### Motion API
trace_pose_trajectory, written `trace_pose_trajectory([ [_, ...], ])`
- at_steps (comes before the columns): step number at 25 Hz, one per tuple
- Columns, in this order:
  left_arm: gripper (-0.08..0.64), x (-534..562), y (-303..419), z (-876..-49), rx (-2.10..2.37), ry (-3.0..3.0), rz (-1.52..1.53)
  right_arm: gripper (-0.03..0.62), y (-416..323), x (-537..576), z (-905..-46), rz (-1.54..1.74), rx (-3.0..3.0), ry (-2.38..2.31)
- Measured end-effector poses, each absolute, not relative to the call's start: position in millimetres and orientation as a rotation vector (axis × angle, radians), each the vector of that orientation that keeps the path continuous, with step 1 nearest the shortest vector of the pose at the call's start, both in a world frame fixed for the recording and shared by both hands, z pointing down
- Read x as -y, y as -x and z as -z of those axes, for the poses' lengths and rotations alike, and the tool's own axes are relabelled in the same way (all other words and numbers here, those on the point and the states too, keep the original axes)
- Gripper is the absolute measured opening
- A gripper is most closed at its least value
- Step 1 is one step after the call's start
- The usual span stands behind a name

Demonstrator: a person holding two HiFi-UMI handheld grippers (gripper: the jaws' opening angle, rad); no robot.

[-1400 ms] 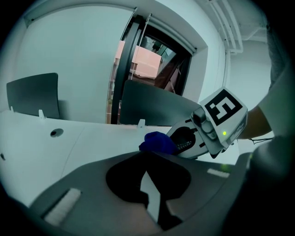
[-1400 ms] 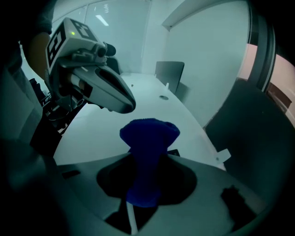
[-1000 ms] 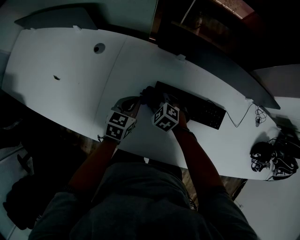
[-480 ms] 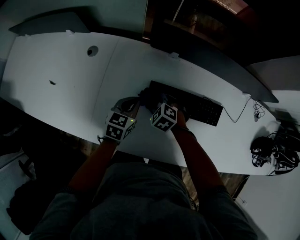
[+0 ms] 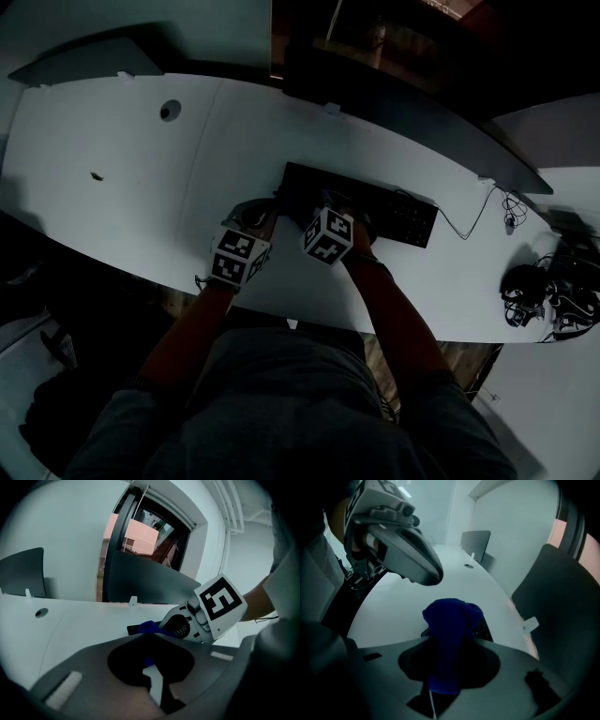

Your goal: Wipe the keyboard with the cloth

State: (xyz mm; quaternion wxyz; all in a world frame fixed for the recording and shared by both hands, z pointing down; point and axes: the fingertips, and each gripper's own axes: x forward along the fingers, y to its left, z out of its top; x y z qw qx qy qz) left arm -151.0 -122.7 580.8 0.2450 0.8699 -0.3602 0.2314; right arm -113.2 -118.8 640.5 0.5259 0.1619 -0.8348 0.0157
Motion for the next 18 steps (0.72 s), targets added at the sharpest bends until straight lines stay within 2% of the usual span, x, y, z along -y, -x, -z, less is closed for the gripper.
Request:
trace_pose_trajectory([
  [18,0.008,116.4,97.6,-579.6,0.912,-2.417,-0.664,0.129,62.2,109.1,-641.8,-0.064,1.984,-0.42],
])
